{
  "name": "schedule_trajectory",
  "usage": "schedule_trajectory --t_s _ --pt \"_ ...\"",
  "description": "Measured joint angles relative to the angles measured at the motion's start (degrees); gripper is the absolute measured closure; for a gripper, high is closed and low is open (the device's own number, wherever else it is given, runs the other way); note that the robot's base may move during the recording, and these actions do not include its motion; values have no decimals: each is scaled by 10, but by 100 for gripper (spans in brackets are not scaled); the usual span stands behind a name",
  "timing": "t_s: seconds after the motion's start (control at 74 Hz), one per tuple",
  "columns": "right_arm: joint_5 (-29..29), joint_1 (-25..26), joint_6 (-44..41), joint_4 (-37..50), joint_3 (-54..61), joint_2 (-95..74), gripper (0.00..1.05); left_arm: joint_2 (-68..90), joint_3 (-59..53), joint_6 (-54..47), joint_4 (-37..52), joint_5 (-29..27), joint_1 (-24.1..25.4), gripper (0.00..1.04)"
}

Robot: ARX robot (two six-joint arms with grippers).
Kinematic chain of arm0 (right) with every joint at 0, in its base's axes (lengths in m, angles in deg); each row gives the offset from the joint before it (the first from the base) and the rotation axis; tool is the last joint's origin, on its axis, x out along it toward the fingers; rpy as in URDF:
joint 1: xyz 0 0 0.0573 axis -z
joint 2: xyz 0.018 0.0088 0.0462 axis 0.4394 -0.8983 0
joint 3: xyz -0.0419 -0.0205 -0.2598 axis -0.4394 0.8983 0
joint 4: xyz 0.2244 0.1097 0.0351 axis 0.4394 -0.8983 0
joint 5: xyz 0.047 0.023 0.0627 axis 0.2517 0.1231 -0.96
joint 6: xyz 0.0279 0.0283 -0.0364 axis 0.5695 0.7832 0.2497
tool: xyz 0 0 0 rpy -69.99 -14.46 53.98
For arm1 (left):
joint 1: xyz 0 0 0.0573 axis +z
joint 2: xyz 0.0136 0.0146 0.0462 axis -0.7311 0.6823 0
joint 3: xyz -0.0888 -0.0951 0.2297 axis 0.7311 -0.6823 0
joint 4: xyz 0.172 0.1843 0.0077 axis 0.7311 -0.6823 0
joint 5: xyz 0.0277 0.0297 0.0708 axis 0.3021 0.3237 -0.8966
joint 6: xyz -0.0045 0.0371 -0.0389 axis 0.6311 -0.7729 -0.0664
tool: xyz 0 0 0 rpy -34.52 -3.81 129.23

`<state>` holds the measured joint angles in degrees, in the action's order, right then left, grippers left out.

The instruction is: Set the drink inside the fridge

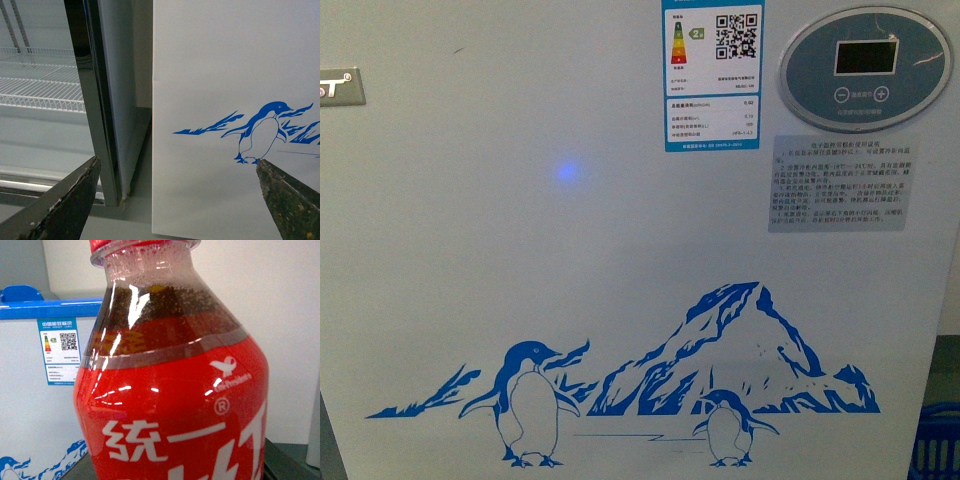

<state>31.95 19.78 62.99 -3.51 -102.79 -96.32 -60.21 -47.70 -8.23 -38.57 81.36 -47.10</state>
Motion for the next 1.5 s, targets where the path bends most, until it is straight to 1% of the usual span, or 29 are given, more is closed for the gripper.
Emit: schedule_trajectory --t_s 1.5 --pt "0 -1 -2 0 1 0 63 0 0 0 0 0 0 8"
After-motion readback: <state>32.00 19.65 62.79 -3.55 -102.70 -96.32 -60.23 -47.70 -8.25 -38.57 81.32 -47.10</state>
